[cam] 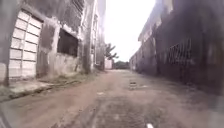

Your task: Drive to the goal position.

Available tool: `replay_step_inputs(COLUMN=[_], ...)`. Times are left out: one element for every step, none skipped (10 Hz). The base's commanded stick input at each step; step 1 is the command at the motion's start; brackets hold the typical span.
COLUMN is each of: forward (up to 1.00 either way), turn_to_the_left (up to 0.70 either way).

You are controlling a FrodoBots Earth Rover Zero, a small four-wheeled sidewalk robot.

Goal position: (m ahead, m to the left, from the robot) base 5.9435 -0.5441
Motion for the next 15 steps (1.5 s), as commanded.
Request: replay_step_inputs(forward=[0.7, 0.7, 0.7, 0.7, 0.7, 0.7, 0.7, 0.7, 0.7, 0.7, 0.7, 0.7, 0.7, 0.7, 0.7], turn_to_the_left=[0.0, 0.0, 0.0, 0.0, 0.0, 0.0, 0.0, 0.0, 0.0, 0.0, 0.0, 0.0, 0.0, 0.0, 0.0])
